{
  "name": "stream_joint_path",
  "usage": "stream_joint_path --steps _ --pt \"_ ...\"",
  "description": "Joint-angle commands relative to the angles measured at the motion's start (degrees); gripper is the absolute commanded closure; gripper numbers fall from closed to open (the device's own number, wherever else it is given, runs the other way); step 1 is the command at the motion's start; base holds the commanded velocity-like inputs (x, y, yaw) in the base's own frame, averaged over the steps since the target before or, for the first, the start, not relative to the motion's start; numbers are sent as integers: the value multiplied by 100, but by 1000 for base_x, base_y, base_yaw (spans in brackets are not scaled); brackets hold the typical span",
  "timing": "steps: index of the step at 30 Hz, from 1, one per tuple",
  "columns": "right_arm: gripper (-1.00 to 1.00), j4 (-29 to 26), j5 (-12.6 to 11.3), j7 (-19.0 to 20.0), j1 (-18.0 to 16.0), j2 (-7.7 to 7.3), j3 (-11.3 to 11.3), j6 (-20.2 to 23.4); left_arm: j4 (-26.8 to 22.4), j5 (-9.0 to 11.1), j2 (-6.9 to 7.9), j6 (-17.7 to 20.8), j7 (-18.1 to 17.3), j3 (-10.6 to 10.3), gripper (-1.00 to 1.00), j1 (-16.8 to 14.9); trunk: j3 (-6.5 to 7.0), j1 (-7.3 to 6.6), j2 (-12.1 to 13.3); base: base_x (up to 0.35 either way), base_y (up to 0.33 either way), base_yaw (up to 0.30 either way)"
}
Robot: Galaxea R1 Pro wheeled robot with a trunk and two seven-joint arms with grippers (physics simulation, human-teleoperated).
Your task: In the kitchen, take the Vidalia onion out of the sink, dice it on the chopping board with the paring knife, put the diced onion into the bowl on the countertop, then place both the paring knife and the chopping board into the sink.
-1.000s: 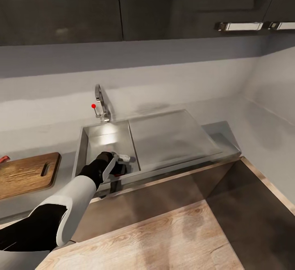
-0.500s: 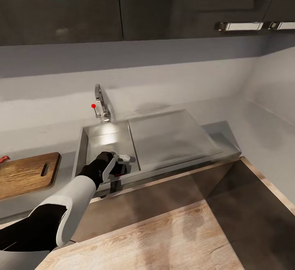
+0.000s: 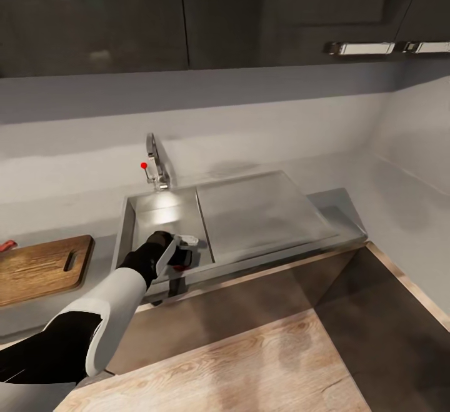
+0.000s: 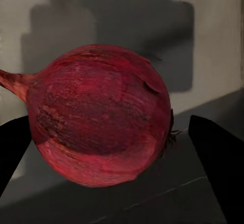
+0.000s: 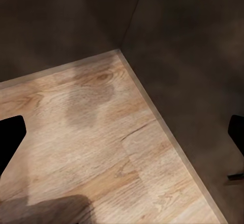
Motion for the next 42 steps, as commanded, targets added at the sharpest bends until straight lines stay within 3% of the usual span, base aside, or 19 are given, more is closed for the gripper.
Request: stream_joint_path --steps 1,3,7,17,24,42 --pt "-100 1 61 -39 -4 2 -28 -6 -14 20 4 26 13 -30 100 -3 -1 3 -10 0 0 0" --pt "-100 1 61 -41 -4 2 -28 -6 -35 20 2 29 13 -20 100 -3 17 3 -10 0 0 0" --pt "-100 1 61 -42 -4 2 -28 -6 -624 20 3 69 41 -24 100 -3 53 3 -10 0 0 0" --pt "-100 1 61 -43 -4 -5 -41 -6 -1368 20 3 164 51 -14 100 -3 143 3 -10 0 0 0" --pt "-100 1 61 -42 -4 -5 -37 -6 -2034 11 9 895 48 -37 100 -3 203 3 -10 -5 0 0" --pt "-100 1 61 -43 -4 -1 -37 -6 -2551 -16 31 1218 56 -41 100 -3 351 3 -10 -260 59 0"
